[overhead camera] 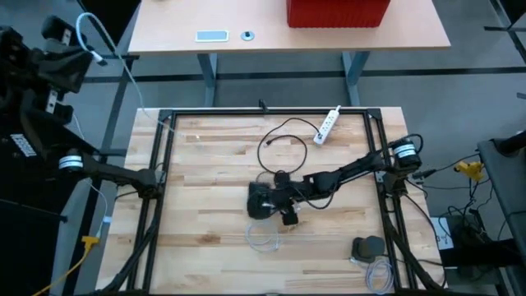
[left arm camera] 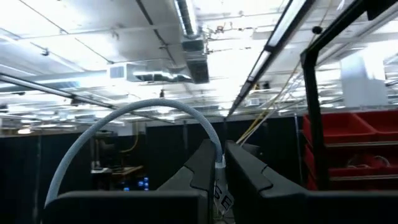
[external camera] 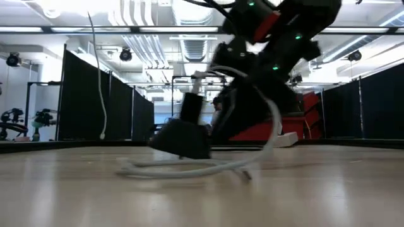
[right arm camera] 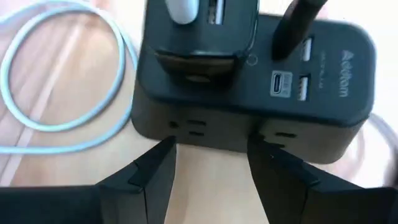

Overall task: Insert USB
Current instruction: Insert the top white charger cable into the right black outlet extension

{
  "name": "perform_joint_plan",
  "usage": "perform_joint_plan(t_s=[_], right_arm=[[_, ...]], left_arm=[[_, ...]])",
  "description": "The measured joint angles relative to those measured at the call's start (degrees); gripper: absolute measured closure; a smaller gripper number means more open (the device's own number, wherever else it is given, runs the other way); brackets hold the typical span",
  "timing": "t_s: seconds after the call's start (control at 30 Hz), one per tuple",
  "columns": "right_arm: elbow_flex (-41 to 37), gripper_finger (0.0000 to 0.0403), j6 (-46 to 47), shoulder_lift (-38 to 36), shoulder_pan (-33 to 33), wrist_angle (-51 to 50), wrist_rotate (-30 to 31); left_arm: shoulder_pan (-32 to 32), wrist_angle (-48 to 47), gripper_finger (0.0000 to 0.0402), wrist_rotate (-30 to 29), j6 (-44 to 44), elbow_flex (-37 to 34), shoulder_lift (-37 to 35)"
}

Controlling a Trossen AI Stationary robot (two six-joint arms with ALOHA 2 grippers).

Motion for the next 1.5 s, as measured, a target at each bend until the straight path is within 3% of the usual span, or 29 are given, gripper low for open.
perform_joint_plan(t_s=[0.2,0.3,0.43,0.63,0.73,0.9,1.07,1.27,1.33,1.5], right_arm=[[11.94,0.0219,-11.10,11.20,-4.03,17.78,1.84],[19.19,0.0219,-8.49,14.17,-6.64,11.99,1.37],[25.27,0.0219,-7.39,14.24,-7.48,-4.00,-3.00],[26.44,0.0219,-5.48,12.54,-6.49,-19.50,-6.32],[26.12,0.0219,-4.43,12.34,-5.85,-21.59,-9.35],[25.28,0.0219,-6.08,15.32,-4.75,-10.92,-15.41],[25.81,0.0219,-5.26,21.86,-5.07,1.84,-16.29],[37.48,0.0219,-4.25,32.03,-5.01,12.19,-16.10],[42.82,0.0219,-3.50,34.52,-4.91,9.46,-16.37],[50.91,0.0219,-6.00,34.43,-4.65,-10.52,-20.39]], left_arm=[[0.00,-0.92,0.0386,-2.25,1.09,0.17,0.08],[-0.02,-1.06,0.0386,-2.23,-0.35,0.17,0.75],[0.00,-2.21,0.0386,-2.31,-1.33,0.15,2.41],[0.00,-3.57,0.0386,-2.32,0.42,0.13,5.11],[0.00,-3.65,0.0386,-2.30,0.70,0.13,6.13],[0.00,-3.27,0.0386,-2.25,1.38,0.13,7.52],[-0.01,-2.02,0.0386,-2.25,1.67,0.13,7.88],[0.00,-1.15,0.0386,-2.65,2.55,0.13,7.72],[-0.02,-1.14,0.0386,-2.65,2.48,0.13,7.99],[-0.01,-1.61,0.0386,-2.69,1.81,0.13,8.58]])
